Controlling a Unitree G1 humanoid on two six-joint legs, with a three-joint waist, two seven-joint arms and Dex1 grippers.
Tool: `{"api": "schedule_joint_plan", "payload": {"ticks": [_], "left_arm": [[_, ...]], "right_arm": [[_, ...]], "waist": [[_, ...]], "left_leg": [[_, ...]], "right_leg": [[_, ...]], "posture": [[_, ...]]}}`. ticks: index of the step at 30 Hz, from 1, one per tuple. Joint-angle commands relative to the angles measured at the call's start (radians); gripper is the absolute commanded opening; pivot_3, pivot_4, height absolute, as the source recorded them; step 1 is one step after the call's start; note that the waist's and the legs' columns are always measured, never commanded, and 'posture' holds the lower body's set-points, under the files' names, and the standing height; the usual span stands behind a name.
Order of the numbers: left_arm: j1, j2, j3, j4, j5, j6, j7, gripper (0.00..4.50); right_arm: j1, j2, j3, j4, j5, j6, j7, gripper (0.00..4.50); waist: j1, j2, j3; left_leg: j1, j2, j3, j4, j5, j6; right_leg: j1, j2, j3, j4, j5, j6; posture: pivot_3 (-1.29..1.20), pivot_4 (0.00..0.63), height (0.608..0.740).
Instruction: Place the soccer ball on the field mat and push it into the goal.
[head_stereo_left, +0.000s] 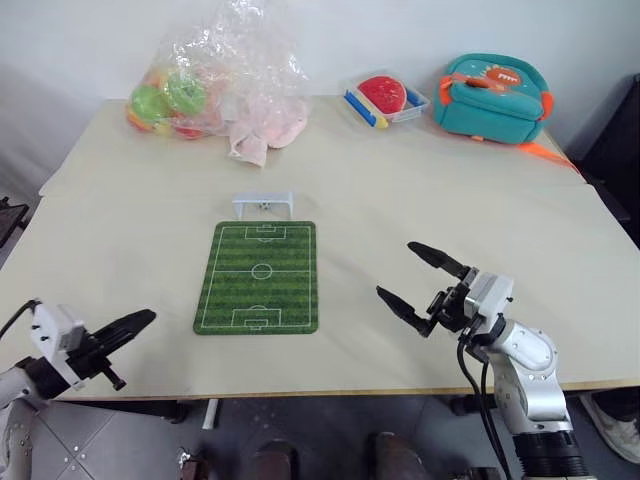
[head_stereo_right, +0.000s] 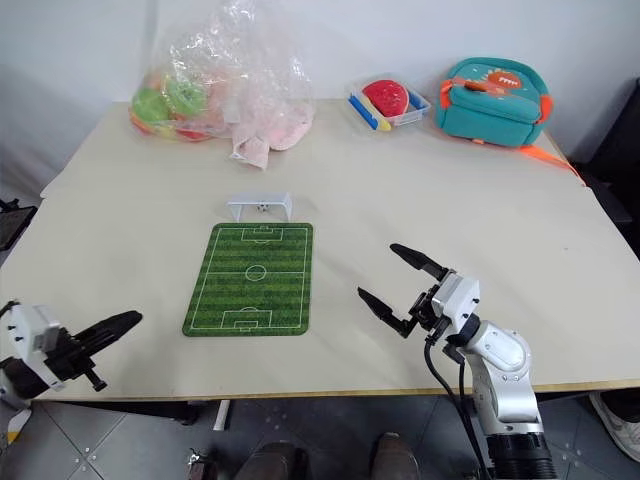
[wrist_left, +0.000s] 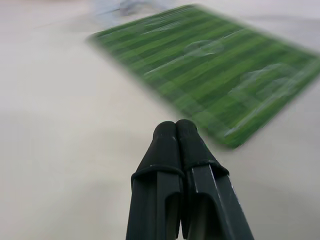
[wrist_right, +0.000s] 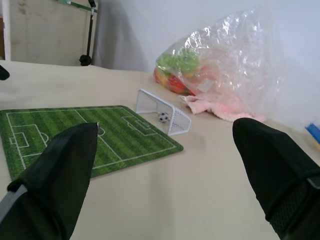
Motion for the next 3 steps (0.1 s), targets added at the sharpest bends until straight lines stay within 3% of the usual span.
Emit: {"api": "schedule_joint_plan", "payload": {"ticks": [1, 3], "left_arm": [[-0.001, -0.016, 0.032, 0.002, 0.008, -0.036, 0.055, 0.04], [-0.011, -0.017, 0.022, -0.005, 0.024, -0.043, 0.082, 0.04]], "right_arm": [[-0.018, -0.015, -0.002, -0.006, 0.023, 0.007, 0.012, 4.5], [-0.027, -0.018, 0.0, -0.003, 0.021, 0.014, 0.014, 4.5]], "waist": [[0.0, 0.0, 0.0], [0.0, 0.0, 0.0]], "left_leg": [[0.0, 0.0, 0.0, 0.0, 0.0, 0.0], [0.0, 0.0, 0.0, 0.0, 0.0, 0.0]], "right_leg": [[0.0, 0.0, 0.0, 0.0, 0.0, 0.0], [0.0, 0.0, 0.0, 0.001, 0.0, 0.0]], "posture": [[0.0, 0.15, 0.74], [0.0, 0.15, 0.74]]}}
